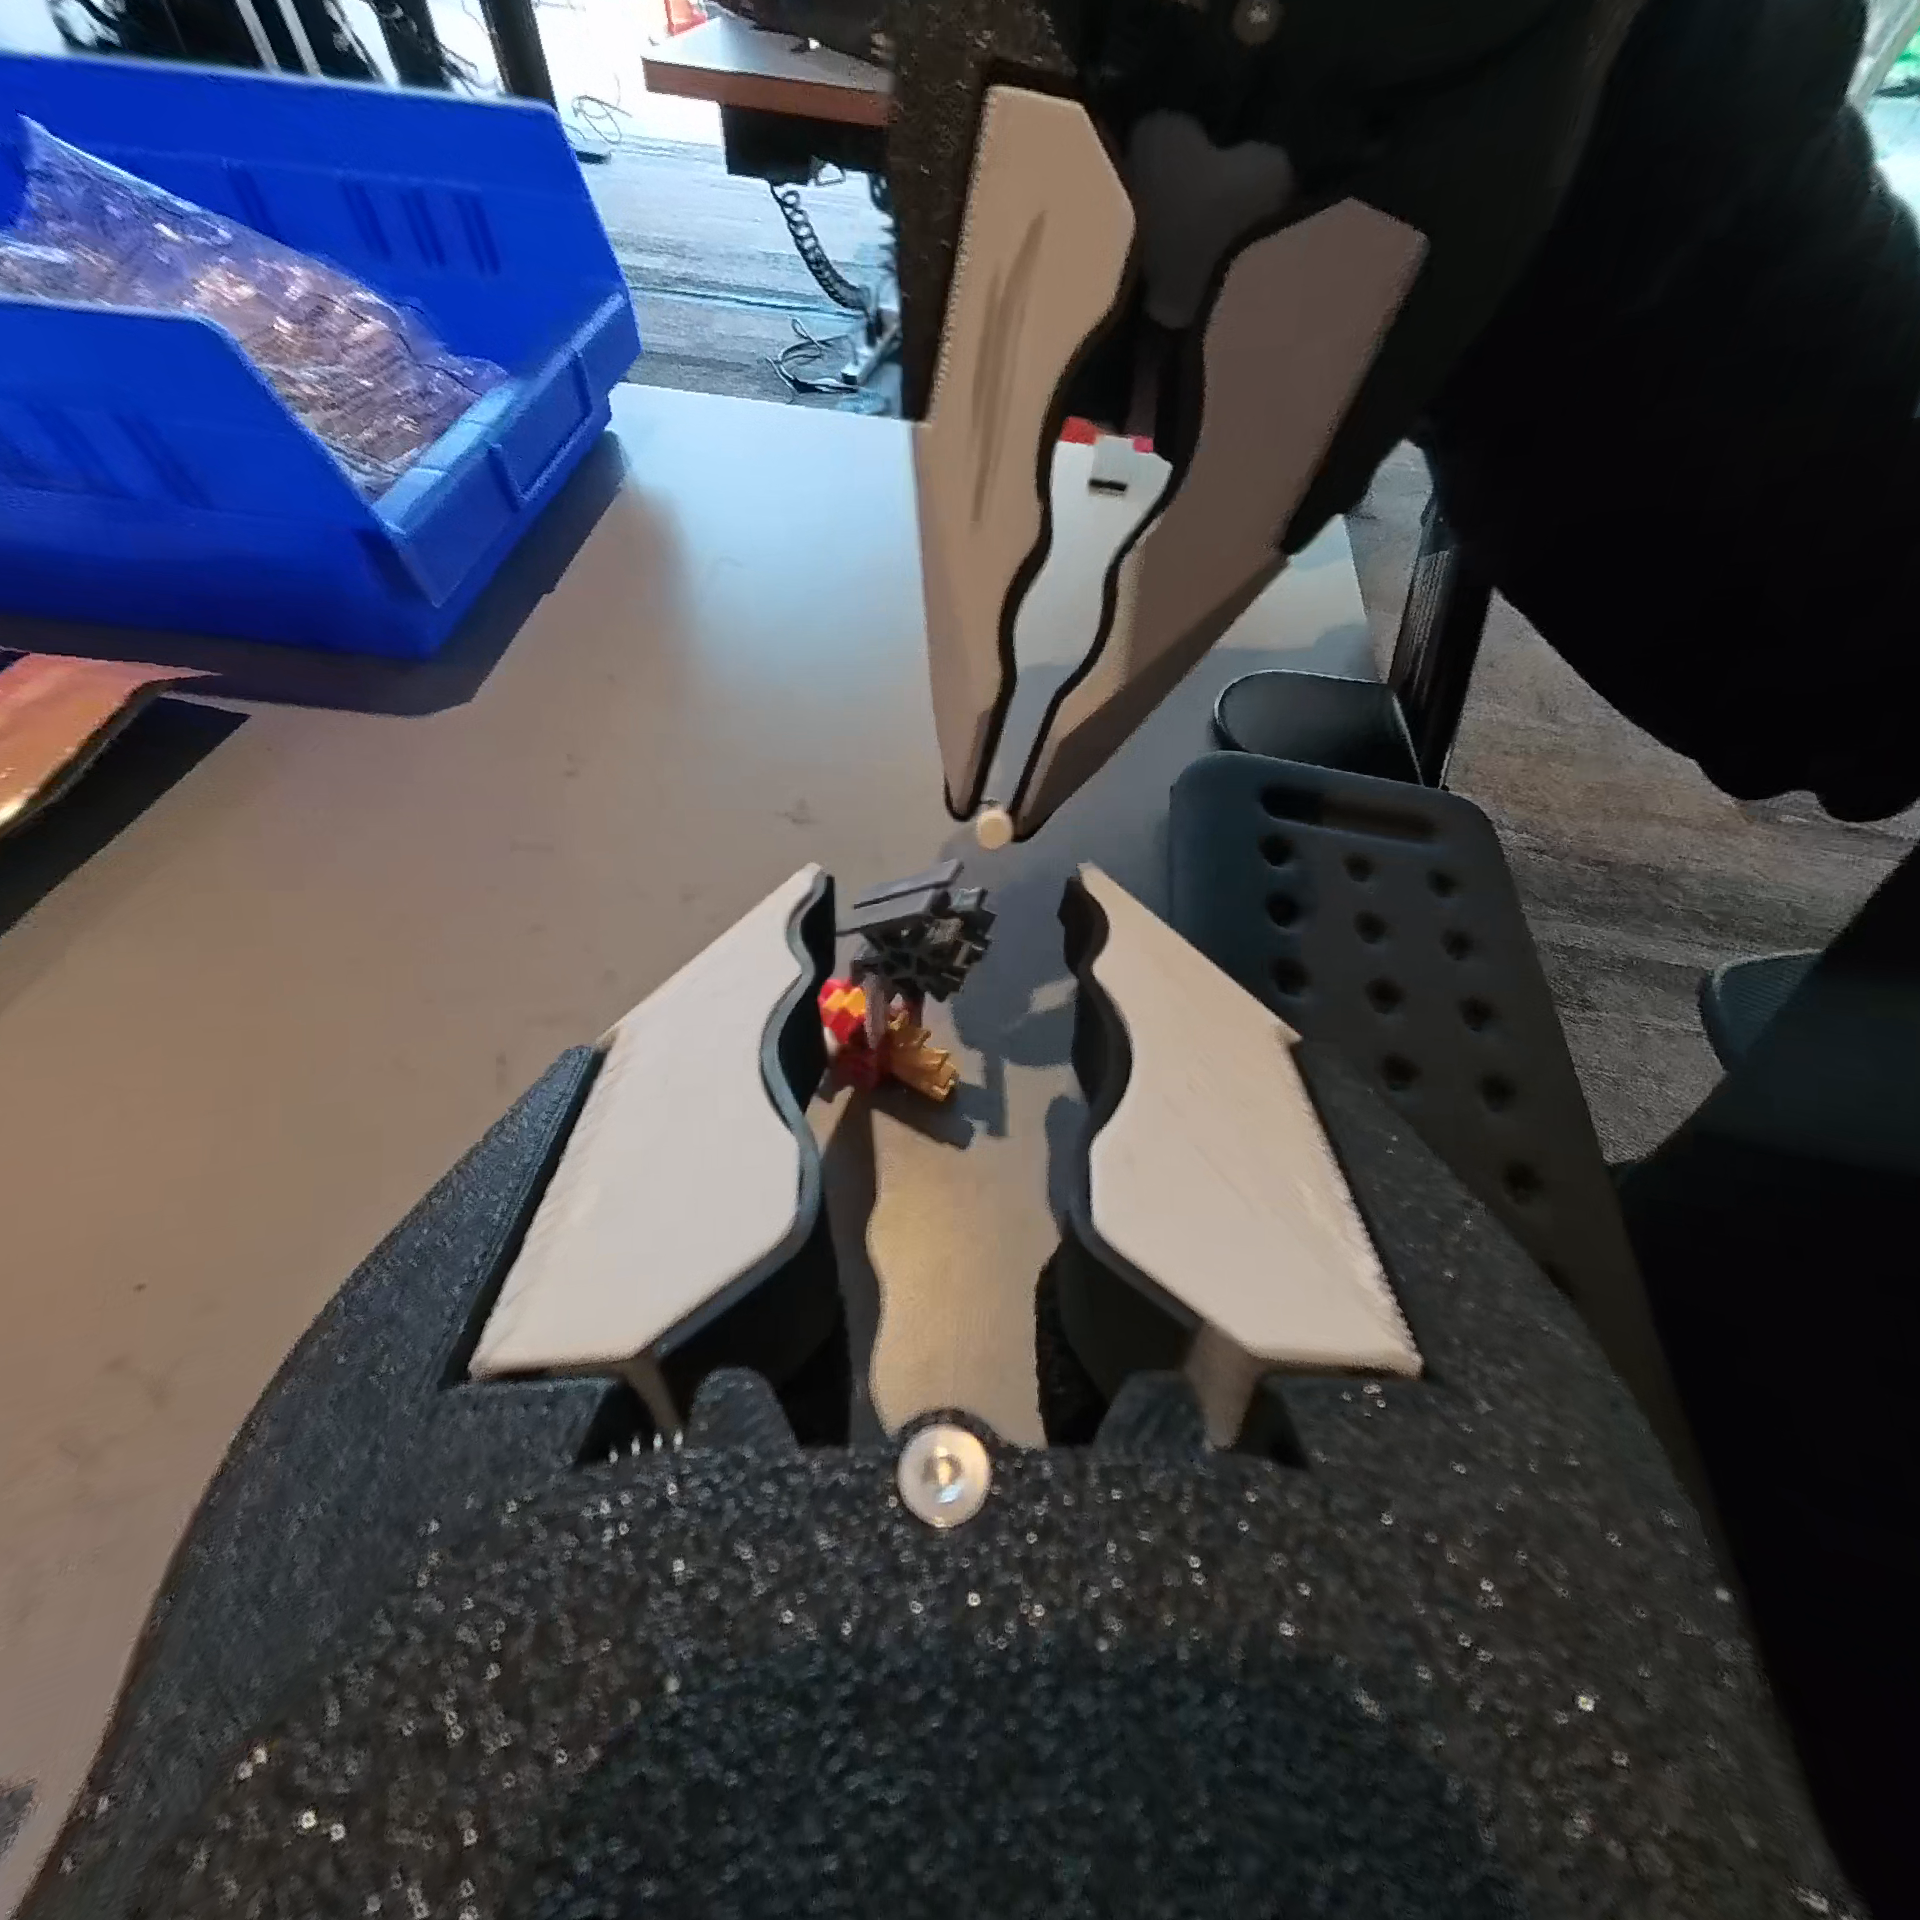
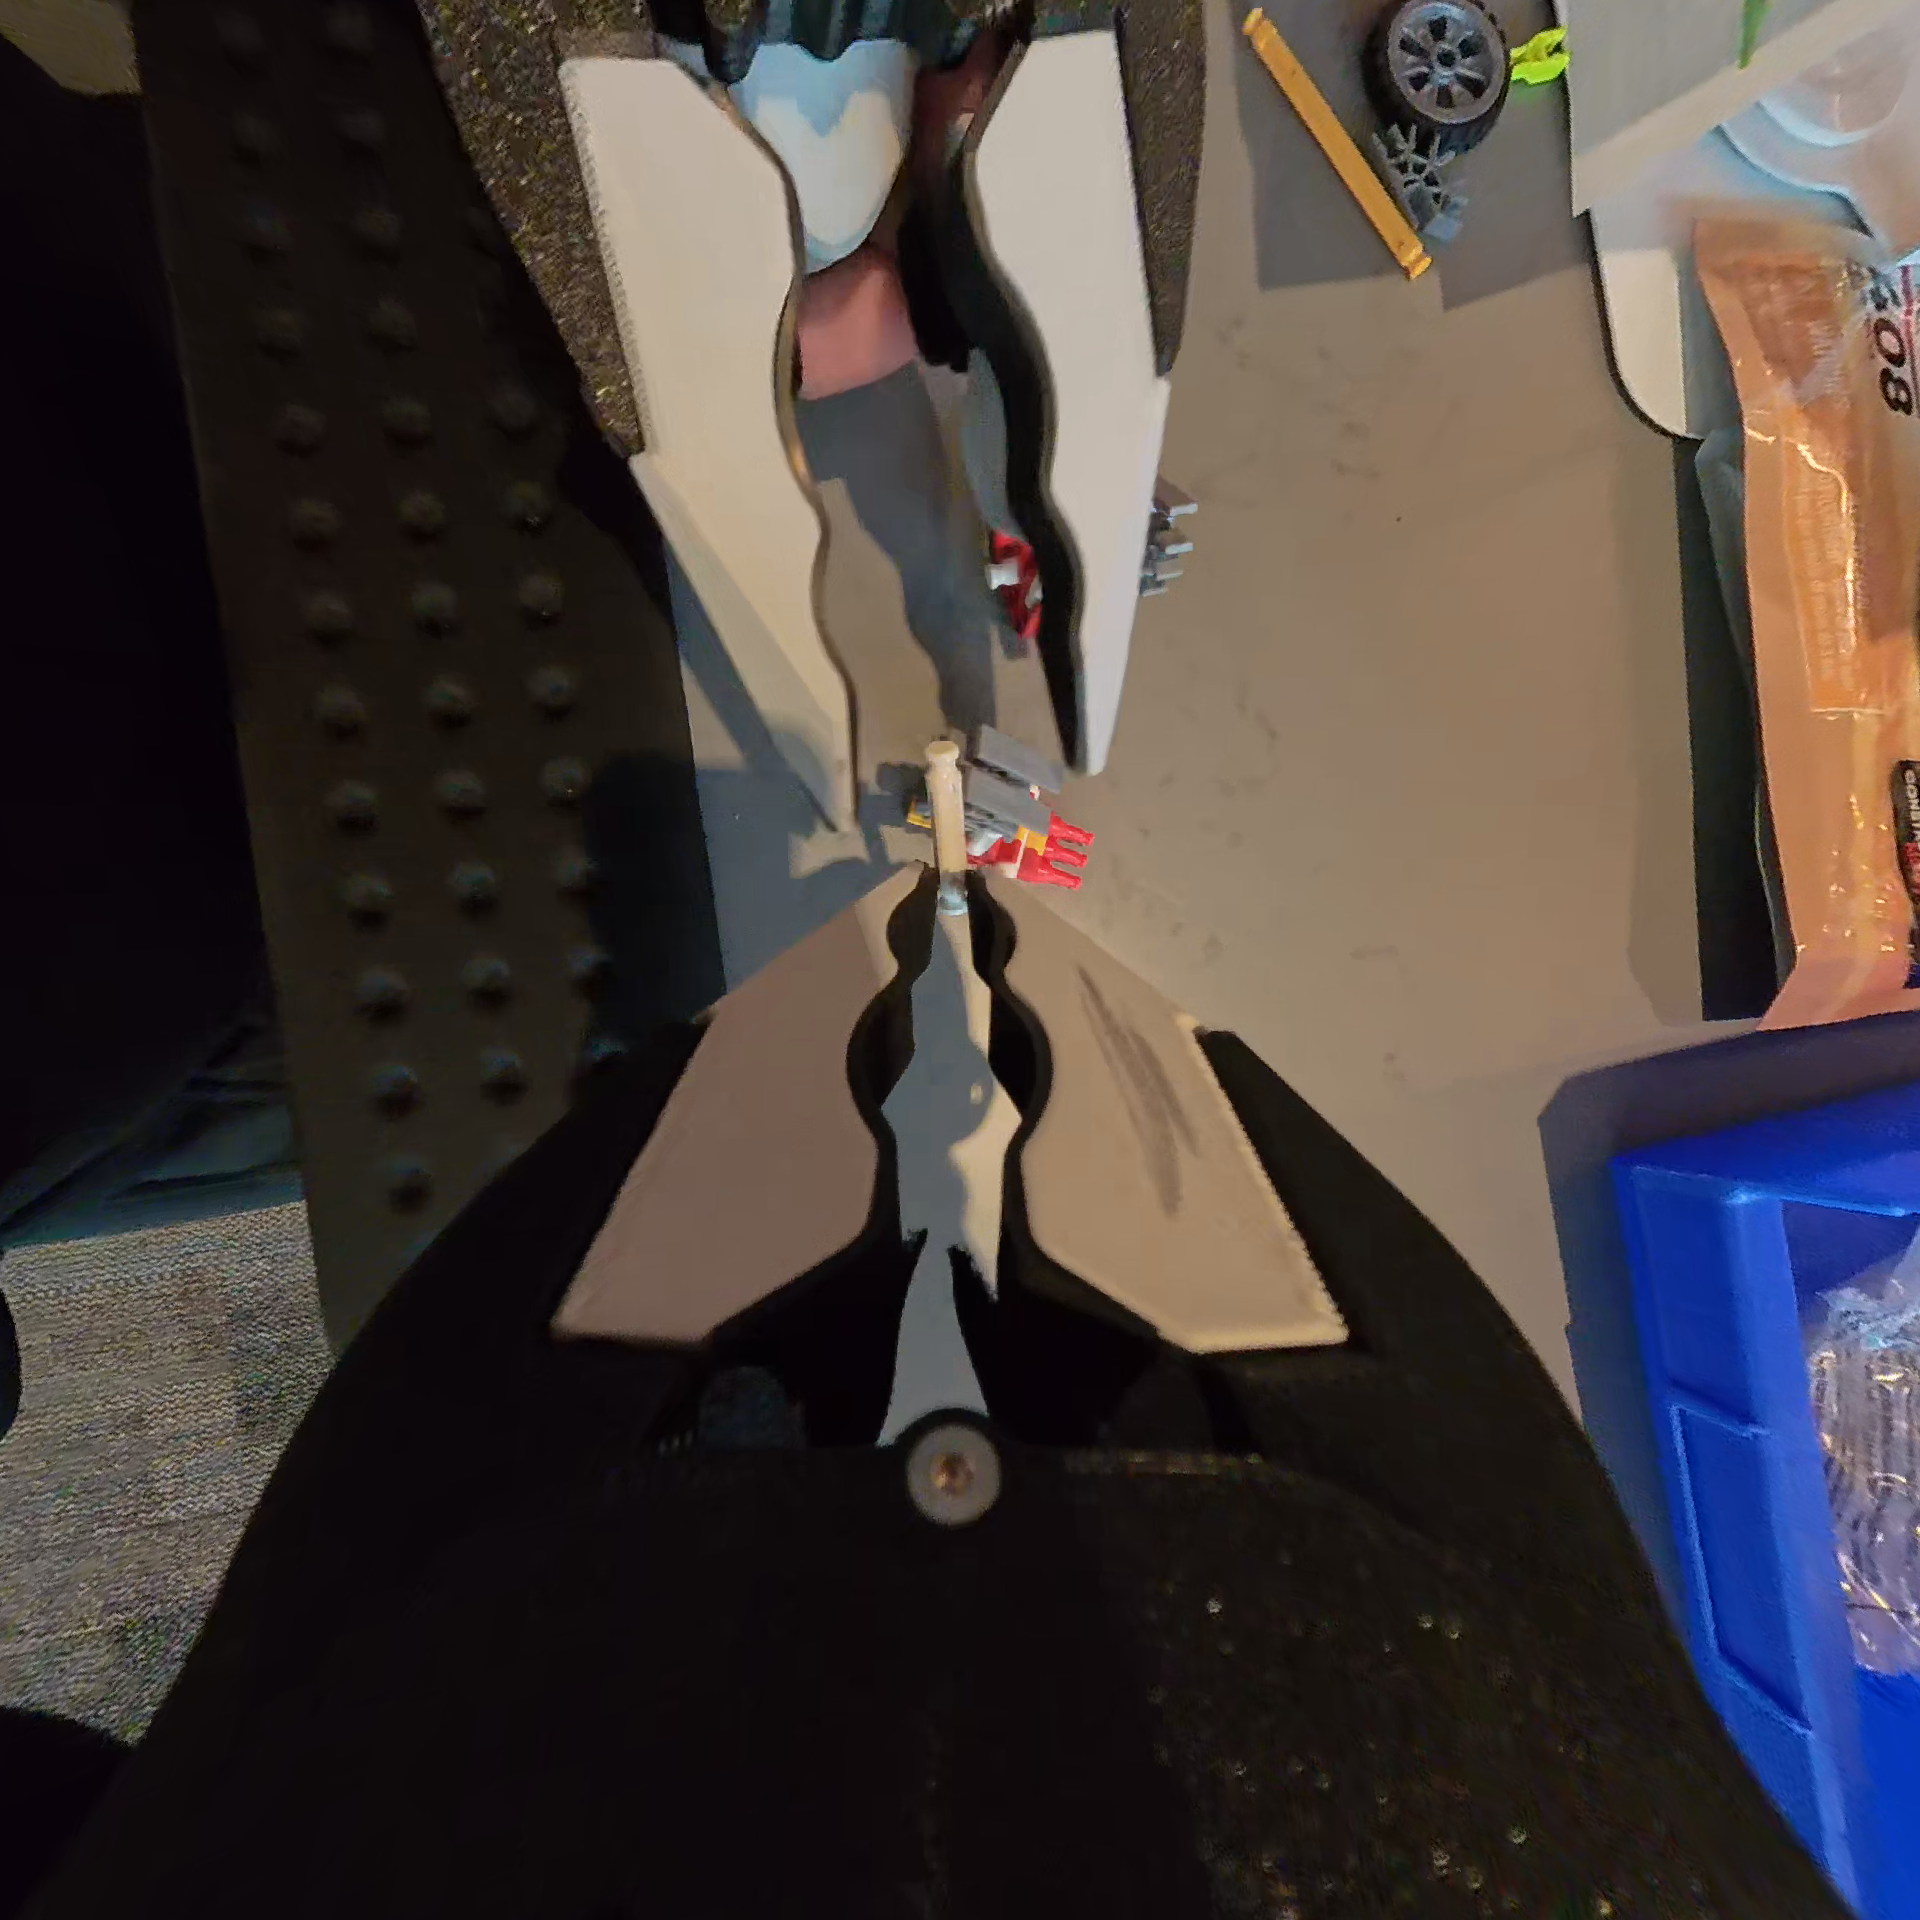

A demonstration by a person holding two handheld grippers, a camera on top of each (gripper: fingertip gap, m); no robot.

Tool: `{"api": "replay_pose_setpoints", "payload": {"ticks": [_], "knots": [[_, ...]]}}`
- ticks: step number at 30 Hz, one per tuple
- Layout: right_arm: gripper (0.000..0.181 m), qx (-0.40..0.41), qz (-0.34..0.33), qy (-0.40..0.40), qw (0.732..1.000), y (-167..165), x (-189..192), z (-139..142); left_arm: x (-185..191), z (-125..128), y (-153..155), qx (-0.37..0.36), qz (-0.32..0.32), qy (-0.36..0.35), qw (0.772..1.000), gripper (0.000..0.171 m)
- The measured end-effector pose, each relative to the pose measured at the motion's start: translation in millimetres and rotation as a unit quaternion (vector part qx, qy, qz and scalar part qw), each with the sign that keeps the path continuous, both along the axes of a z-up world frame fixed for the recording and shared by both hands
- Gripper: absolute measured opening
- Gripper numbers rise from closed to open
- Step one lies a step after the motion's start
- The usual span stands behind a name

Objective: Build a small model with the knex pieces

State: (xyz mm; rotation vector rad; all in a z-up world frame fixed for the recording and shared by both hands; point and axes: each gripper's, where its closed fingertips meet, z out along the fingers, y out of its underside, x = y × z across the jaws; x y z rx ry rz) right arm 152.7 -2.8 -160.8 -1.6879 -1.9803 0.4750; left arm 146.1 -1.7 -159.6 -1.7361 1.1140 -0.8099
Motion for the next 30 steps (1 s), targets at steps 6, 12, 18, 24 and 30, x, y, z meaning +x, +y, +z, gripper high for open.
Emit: {"api": "replay_pose_setpoints", "payload": {"ticks": [6,12,18,24,30], "knots": [[0.005,0.007,-0.006,-0.006,1.0,-4.7,-6.0,2.0,-10.1,3.5,0.4,0.001,0.004,-0.002,1.0,0.038],[0.005,0.026,-0.029,-0.043,0.998,1.4,-8.5,-5.8,-9.7,3.3,-1.7,0.005,-0.003,-0.004,1.0,0.024],[0.005,0.035,-0.035,-0.056,0.997,2.1,-9.4,-6.4,-12.4,4.7,0.8,-0.009,0.005,-0.013,1.0,0.018],[0.005,0.038,-0.042,-0.071,0.996,1.6,-10.8,-7.8,-10.7,5.0,-0.8,-0.013,0.004,-0.014,1.0,0.018],[0.005,0.058,-0.053,-0.089,0.993,1.9,-9.2,-4.1,-9.0,4.2,-1.6,-0.013,0.006,-0.013,1.0,0.021]]}}
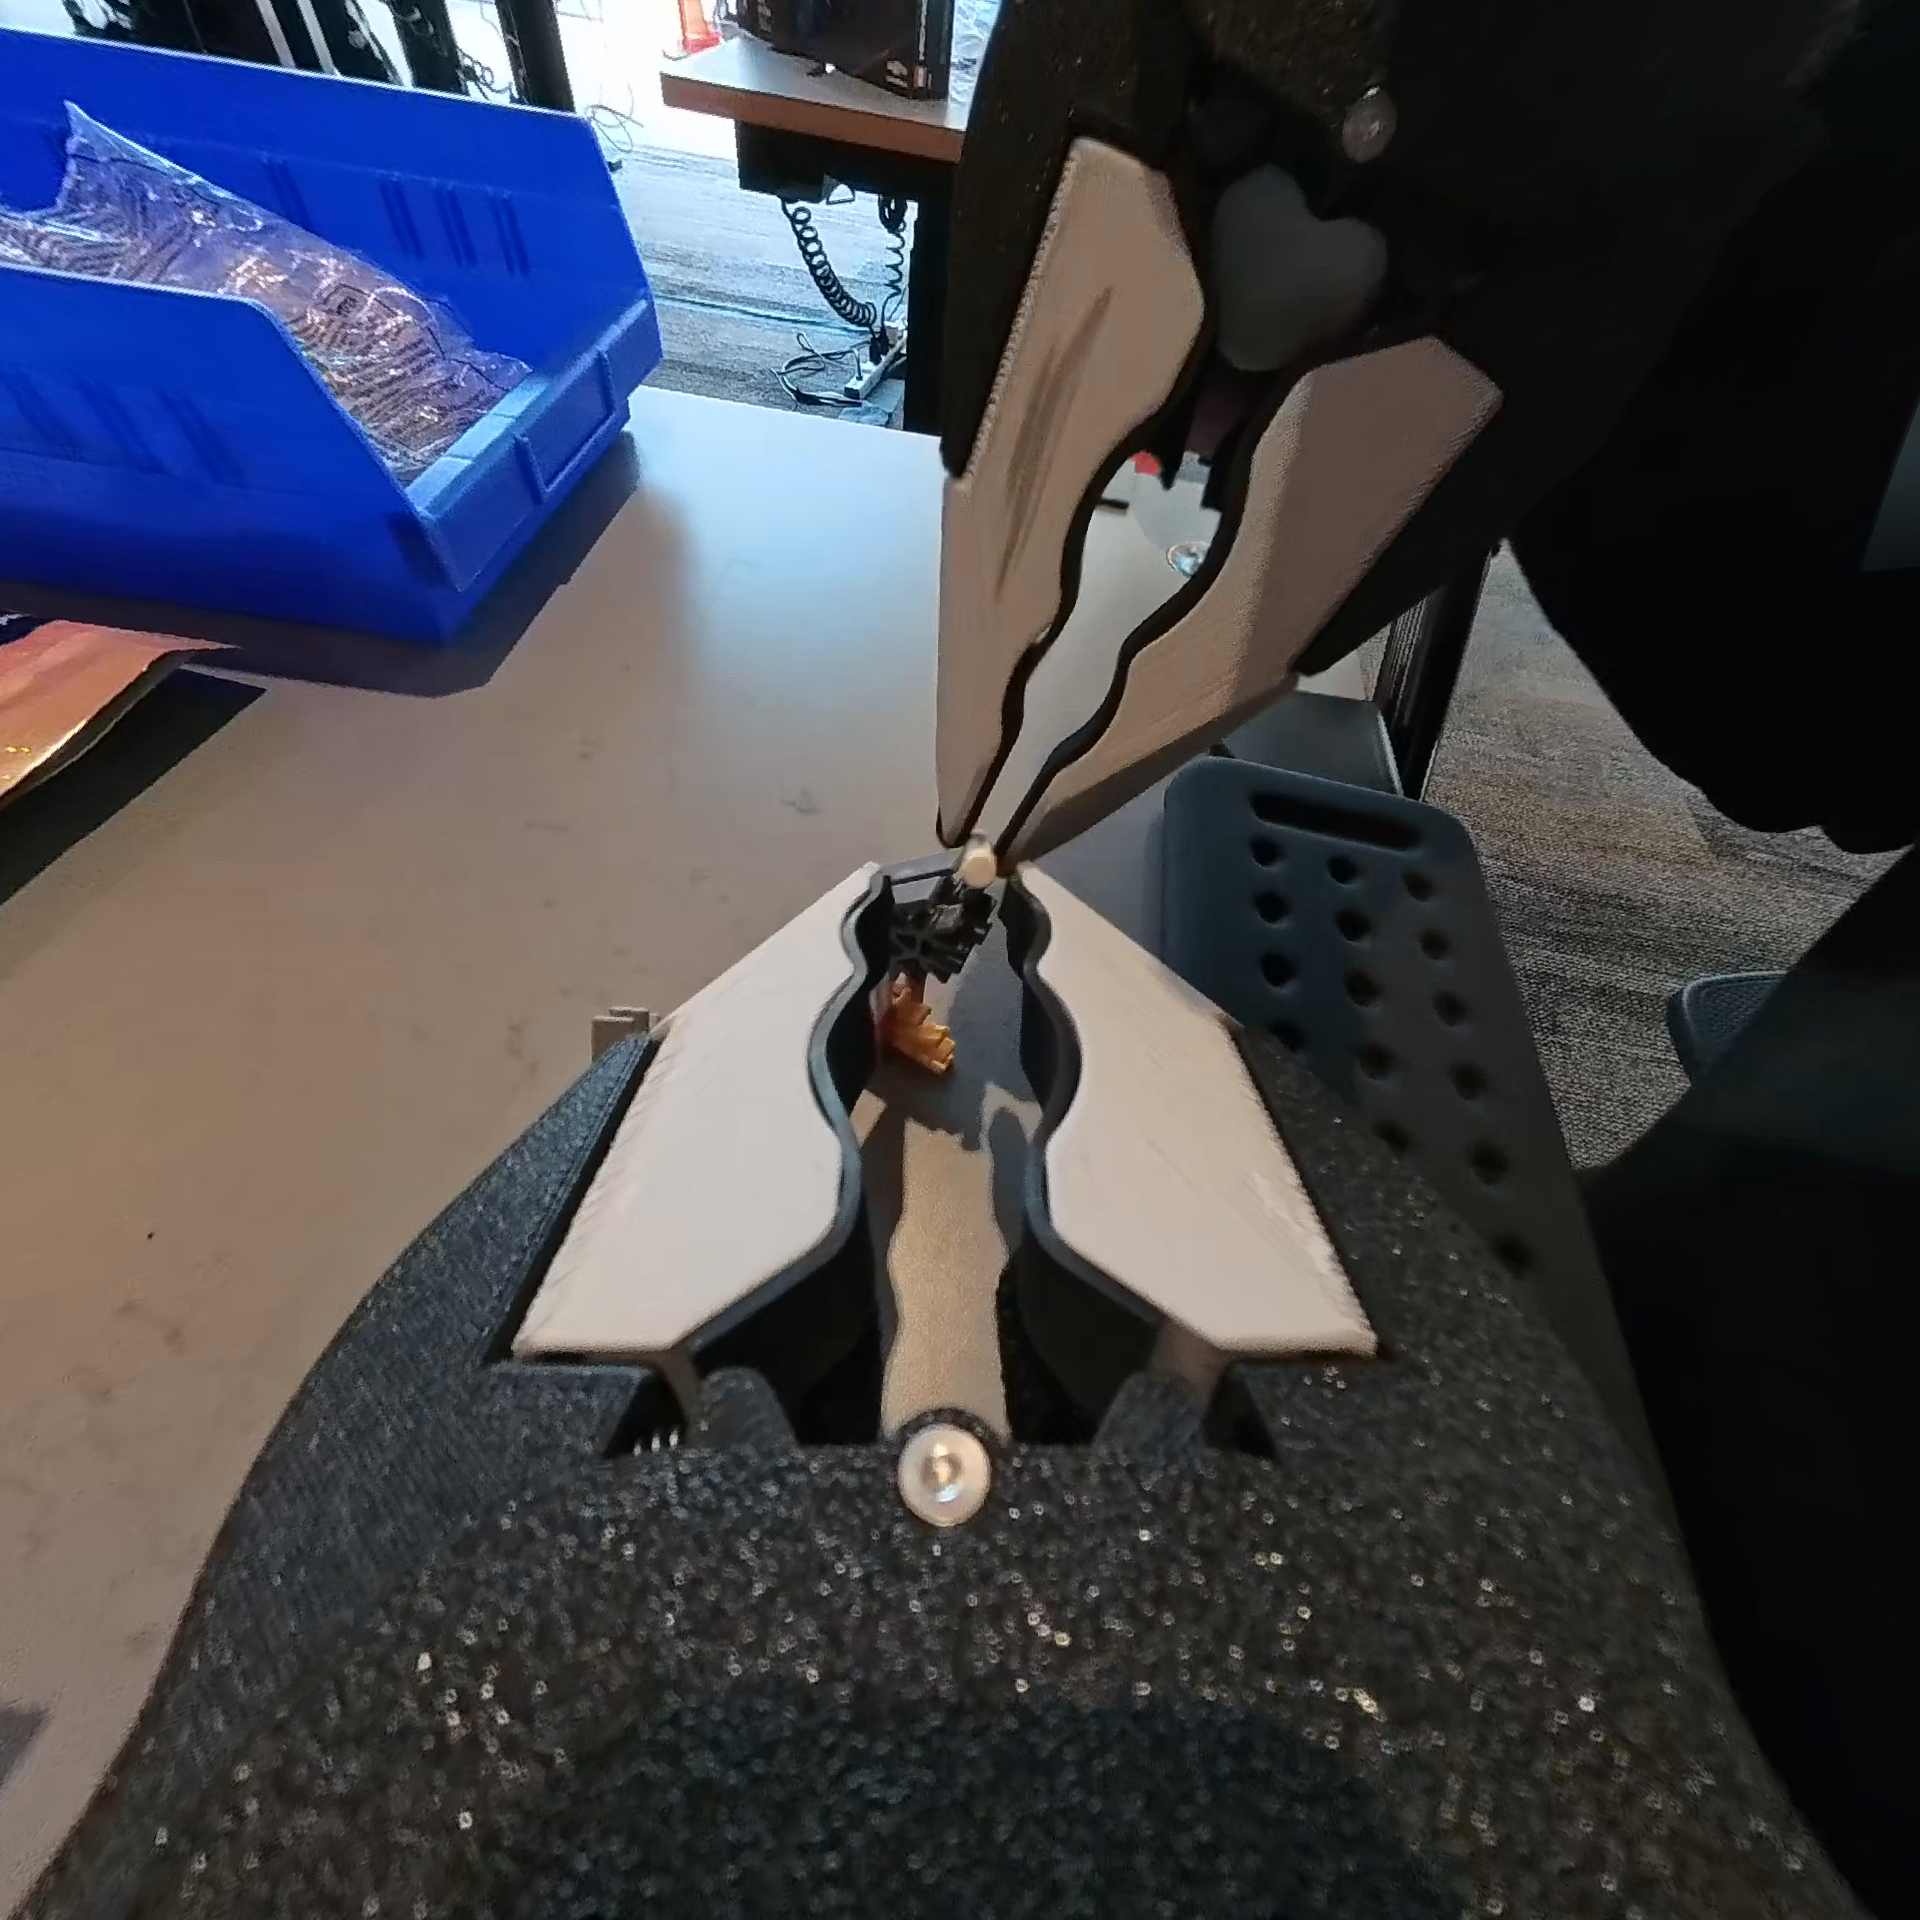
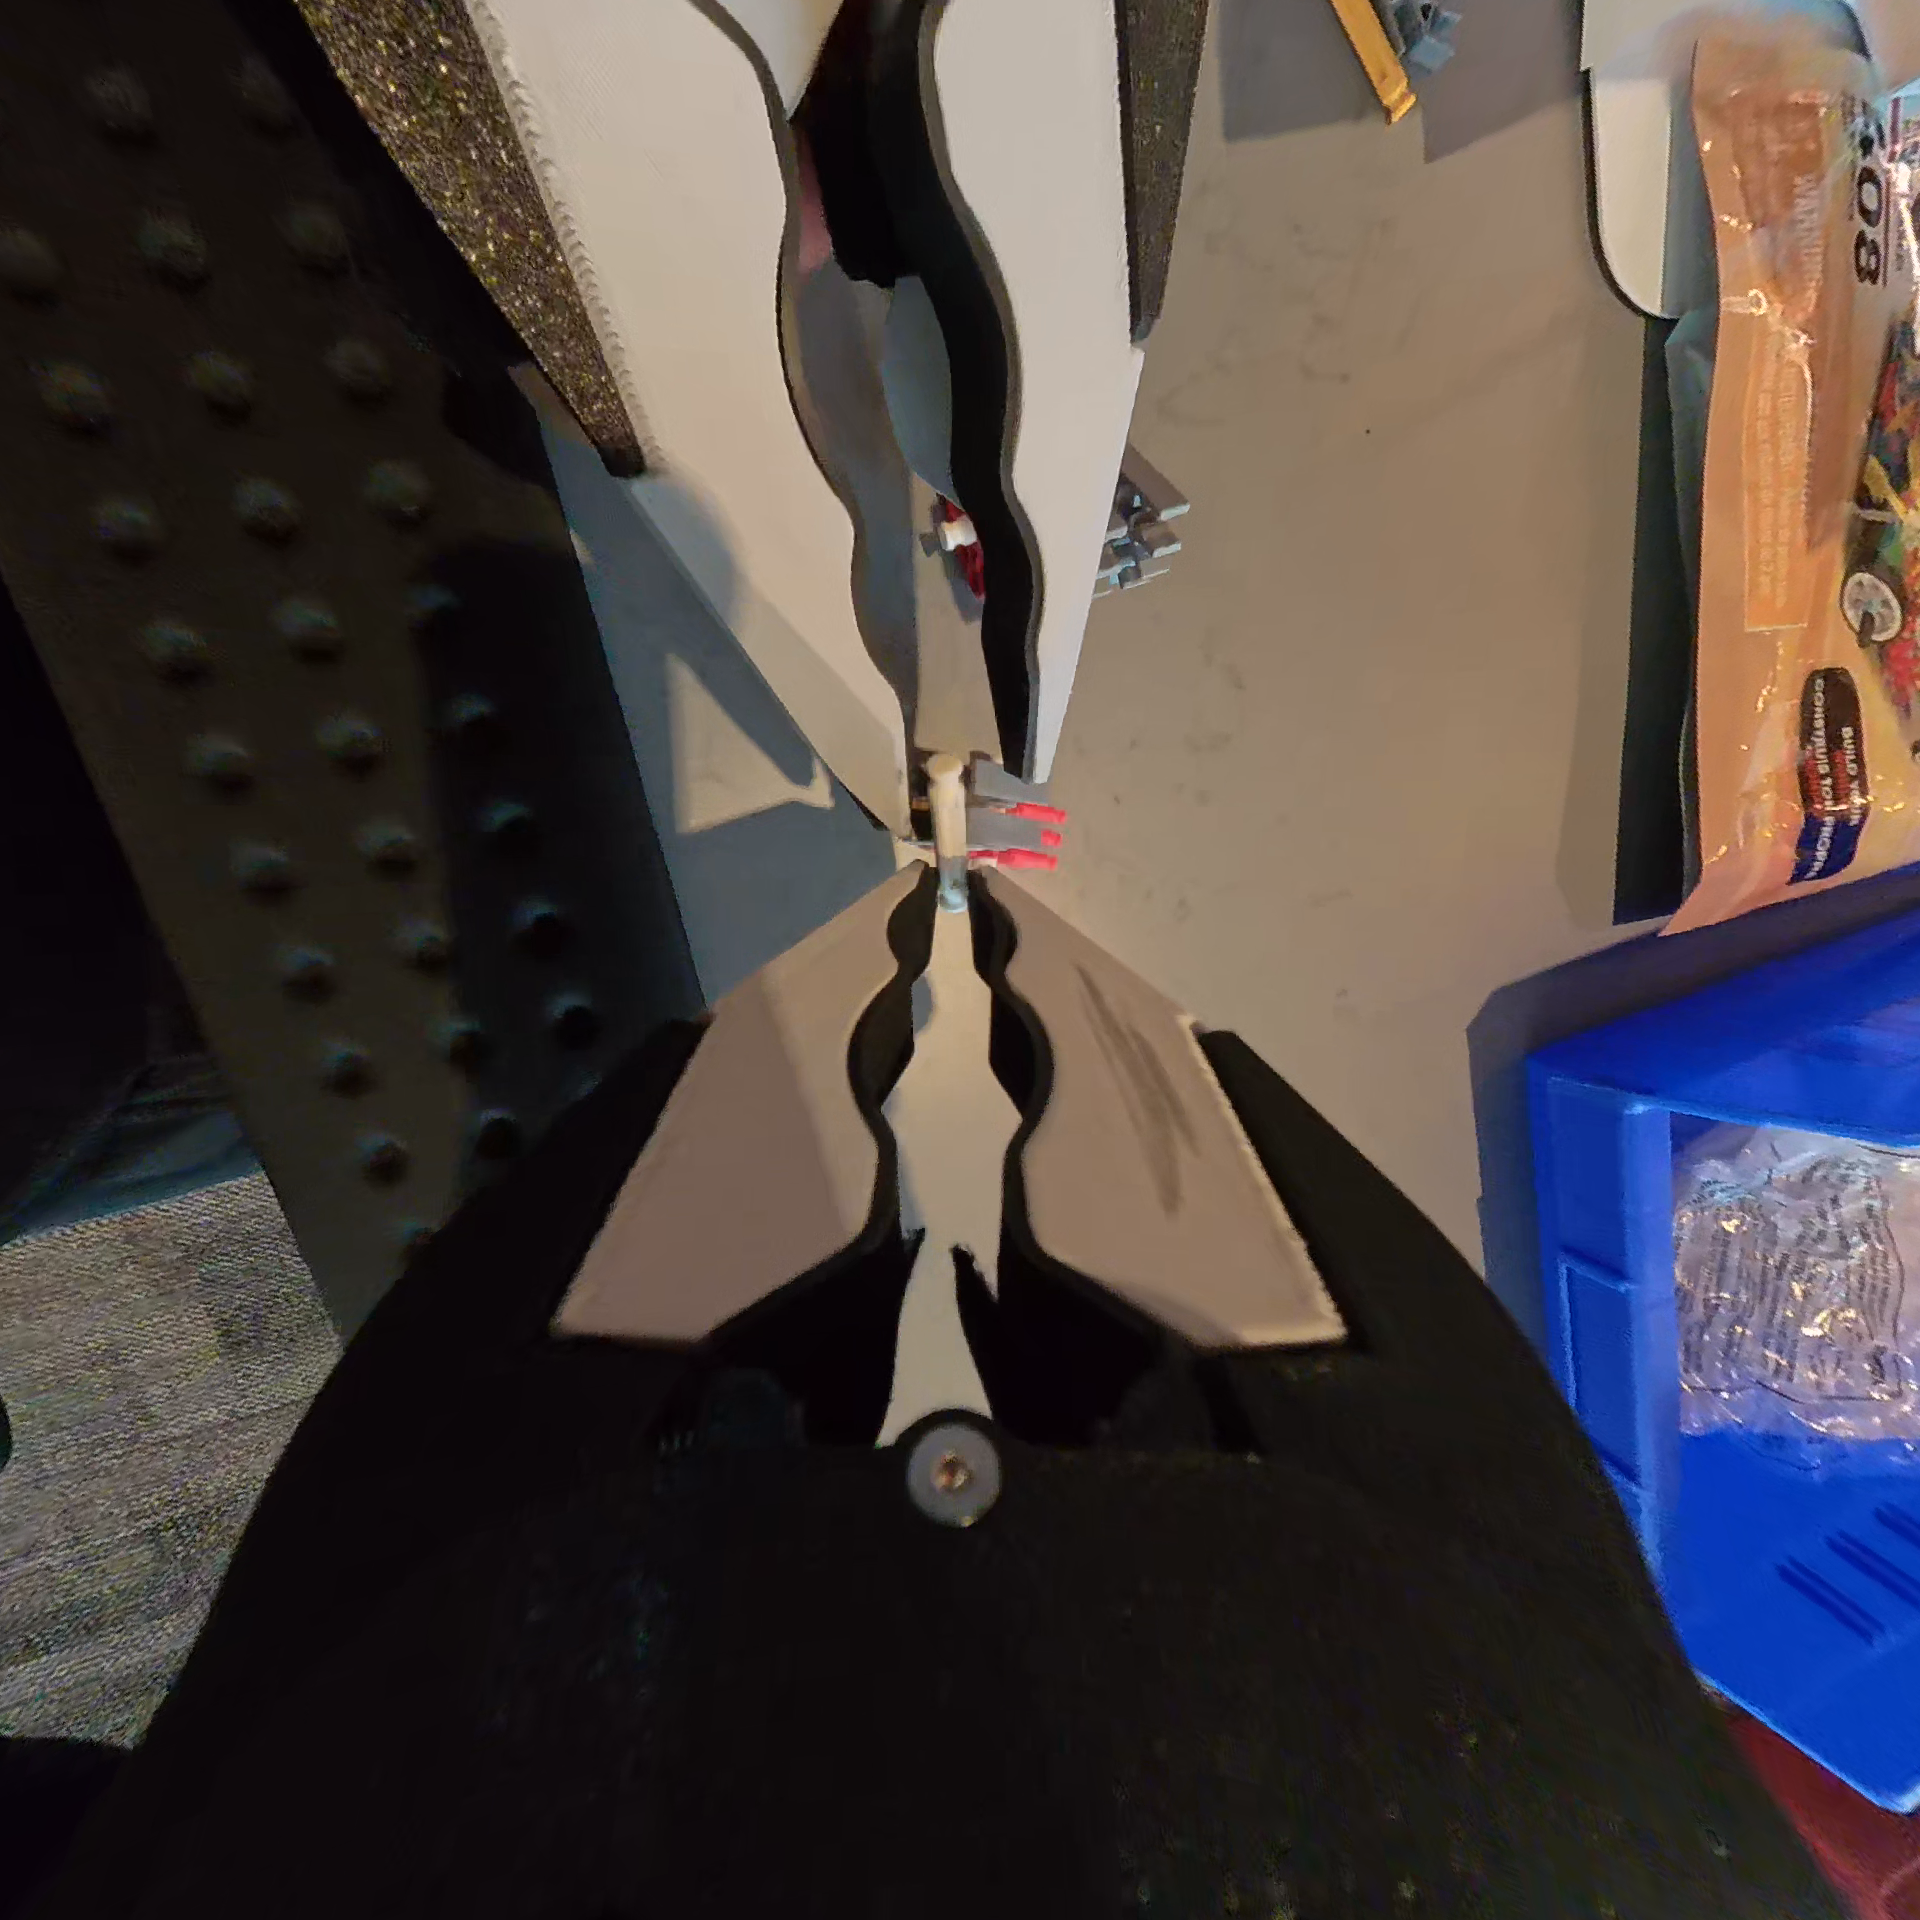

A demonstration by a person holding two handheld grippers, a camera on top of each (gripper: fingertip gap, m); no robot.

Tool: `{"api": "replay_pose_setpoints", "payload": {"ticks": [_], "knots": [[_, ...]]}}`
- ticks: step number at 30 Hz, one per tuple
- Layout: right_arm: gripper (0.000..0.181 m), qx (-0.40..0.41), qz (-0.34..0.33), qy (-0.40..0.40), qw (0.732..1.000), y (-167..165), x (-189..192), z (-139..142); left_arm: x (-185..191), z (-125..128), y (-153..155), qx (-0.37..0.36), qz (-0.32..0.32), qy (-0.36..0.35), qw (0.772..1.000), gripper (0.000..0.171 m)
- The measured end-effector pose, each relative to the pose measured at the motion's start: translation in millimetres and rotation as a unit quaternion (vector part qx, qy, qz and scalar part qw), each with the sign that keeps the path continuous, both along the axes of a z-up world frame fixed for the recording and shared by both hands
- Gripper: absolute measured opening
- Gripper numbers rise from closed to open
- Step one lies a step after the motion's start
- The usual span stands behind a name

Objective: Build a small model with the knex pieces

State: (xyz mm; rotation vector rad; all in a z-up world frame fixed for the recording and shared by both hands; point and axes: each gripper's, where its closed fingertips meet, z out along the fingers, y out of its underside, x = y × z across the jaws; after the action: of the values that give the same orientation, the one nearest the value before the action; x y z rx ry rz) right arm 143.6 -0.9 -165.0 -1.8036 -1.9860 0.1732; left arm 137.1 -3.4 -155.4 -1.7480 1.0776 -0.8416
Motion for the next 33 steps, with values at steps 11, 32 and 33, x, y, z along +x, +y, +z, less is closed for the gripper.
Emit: {"api": "replay_pose_setpoints", "payload": {"ticks": [11,32,33], "knots": [[0.005,0.004,0.001,-0.005,1.0,-3.6,-1.3,5.5,-0.3,9.7,-4.3,0.058,-0.006,0.001,0.998,0.011],[0.0,-0.043,-0.006,0.056,0.997,-6.9,0.7,-0.8,-1.2,2.2,-2.9,0.023,-0.013,-0.003,1.0,0.0],[0.0,-0.045,-0.005,0.064,0.997,-7.2,-0.7,-0.5,-1.0,1.6,-3.6,0.027,-0.014,0.001,1.0,0.0]]}}
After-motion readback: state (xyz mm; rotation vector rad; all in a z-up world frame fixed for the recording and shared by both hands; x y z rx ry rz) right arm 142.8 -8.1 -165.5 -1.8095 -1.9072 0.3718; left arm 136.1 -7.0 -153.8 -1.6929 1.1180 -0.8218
